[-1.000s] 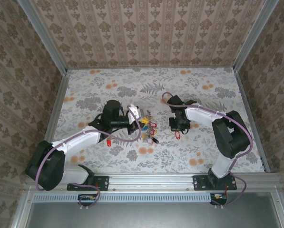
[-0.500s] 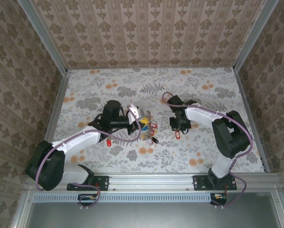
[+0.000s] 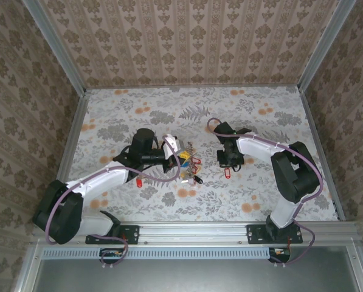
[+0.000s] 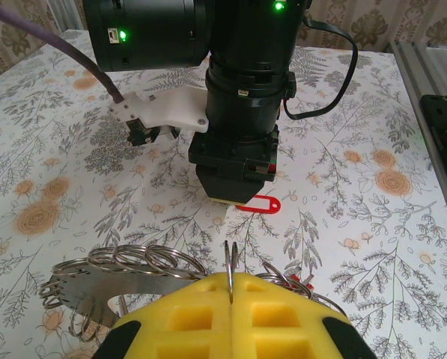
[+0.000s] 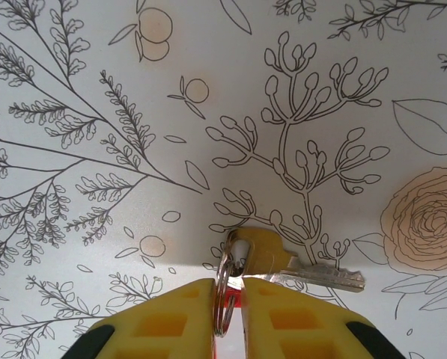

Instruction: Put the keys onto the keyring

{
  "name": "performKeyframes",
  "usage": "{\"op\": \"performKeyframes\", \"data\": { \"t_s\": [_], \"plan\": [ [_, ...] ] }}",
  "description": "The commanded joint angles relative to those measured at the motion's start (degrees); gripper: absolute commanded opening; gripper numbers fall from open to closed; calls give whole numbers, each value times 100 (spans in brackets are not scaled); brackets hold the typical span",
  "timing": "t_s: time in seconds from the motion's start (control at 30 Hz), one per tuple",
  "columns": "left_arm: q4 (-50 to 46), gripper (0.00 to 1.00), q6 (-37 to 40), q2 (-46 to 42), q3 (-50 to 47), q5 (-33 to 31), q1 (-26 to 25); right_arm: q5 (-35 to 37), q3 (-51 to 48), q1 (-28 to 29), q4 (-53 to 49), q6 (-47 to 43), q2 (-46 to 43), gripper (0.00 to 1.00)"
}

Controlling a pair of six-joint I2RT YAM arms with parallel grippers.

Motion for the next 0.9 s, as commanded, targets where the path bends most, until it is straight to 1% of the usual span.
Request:
{"op": "performKeyframes", "data": {
  "t_s": [0.0,0.27,0.4,0.63,0.77,0.87],
  "plan": [
    [166,0,48,-79,144,177,35,137,-2,21,-99,30,118,18],
    [166,0,17,-112,122,168,21,262,-54,26,-84,61,131,15],
    [161,0,13,-131,107,135,17,314,-72,26,-66,86,115,18],
    [144,0,17,-140,114,121,8,230,-104,26,68,113,56,17],
    [143,0,17,-131,110,132,8,224,-50,29,30,110,145,21],
    [144,0,17,-148,100,118,8,222,-45,26,48,109,201,21]
  ]
}}
